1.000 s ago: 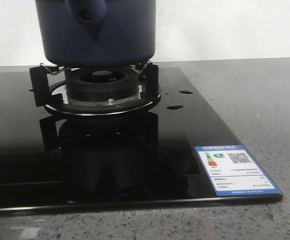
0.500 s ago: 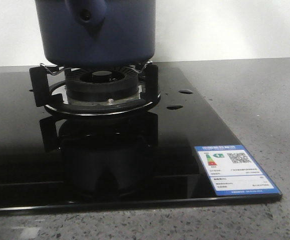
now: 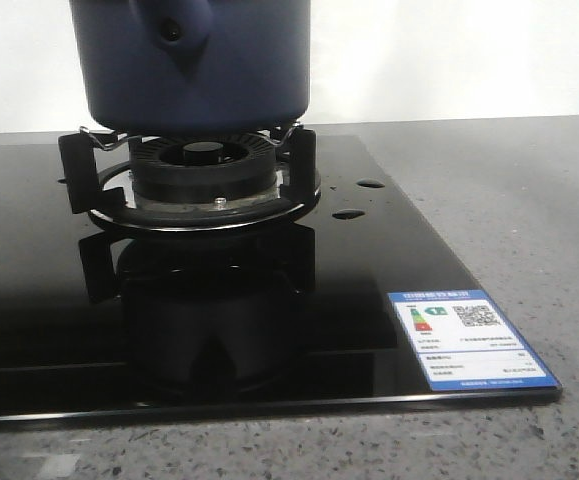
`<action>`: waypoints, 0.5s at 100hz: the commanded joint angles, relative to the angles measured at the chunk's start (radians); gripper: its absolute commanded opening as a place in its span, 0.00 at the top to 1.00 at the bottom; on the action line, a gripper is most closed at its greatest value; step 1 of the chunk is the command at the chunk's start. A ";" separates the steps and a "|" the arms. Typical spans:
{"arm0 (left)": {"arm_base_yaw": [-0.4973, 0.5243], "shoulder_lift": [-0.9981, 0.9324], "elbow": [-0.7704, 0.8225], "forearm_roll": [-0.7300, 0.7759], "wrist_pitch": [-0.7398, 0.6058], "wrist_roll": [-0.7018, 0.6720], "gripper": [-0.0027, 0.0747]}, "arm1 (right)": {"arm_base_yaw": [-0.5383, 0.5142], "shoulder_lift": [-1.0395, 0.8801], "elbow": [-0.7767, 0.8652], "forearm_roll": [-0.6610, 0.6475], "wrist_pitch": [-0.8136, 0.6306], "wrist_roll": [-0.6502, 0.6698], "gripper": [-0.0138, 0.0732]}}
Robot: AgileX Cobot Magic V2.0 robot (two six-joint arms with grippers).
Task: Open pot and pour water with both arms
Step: 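Turn the cup upright and move it back beside the stove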
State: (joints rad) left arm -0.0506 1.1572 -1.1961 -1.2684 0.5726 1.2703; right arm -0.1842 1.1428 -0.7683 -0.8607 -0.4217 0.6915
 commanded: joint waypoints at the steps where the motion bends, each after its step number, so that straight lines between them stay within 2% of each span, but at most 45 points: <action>1: 0.002 -0.029 -0.041 -0.071 -0.034 -0.002 0.46 | -0.062 -0.035 0.058 0.028 -0.102 0.002 0.42; 21: 0.002 -0.029 -0.041 -0.071 -0.034 -0.002 0.46 | -0.142 -0.022 0.219 0.028 -0.191 -0.032 0.42; 50: 0.002 -0.029 -0.041 -0.071 -0.032 -0.002 0.46 | -0.144 0.068 0.253 0.029 -0.225 -0.101 0.42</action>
State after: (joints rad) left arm -0.0506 1.1572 -1.1961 -1.2684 0.5726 1.2703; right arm -0.3219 1.2026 -0.4929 -0.8607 -0.5526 0.6123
